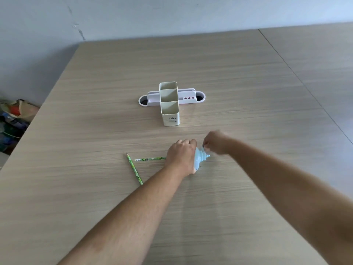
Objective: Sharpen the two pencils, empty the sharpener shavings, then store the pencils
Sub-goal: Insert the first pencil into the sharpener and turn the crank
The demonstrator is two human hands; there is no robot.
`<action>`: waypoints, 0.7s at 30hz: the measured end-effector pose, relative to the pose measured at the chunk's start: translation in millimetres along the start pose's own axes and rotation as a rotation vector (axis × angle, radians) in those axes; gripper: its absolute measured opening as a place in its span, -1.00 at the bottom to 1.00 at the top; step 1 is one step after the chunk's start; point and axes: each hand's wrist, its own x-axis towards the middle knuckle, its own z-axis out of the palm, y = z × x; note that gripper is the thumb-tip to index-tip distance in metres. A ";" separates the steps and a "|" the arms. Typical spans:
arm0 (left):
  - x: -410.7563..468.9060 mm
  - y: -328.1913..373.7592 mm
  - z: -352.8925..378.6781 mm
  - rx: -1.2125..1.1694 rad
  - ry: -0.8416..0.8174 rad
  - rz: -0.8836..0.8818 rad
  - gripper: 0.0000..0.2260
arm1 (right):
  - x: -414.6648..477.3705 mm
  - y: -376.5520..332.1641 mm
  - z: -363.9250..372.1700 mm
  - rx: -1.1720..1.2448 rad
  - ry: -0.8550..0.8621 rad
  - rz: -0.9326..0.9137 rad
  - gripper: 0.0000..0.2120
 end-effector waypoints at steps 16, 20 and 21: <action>1.3 1.1 1.3 -0.024 -0.006 -0.034 -0.46 | -22.8 3.3 32.4 0.103 -0.231 0.008 -0.80; -0.5 -0.4 2.7 -0.011 0.034 -0.008 -0.51 | -48.2 7.7 -24.1 0.218 -0.301 -0.131 -0.81; -0.6 -0.4 2.1 -0.006 0.031 -0.006 -0.49 | -41.3 7.7 -36.2 0.189 -0.171 -0.130 -0.82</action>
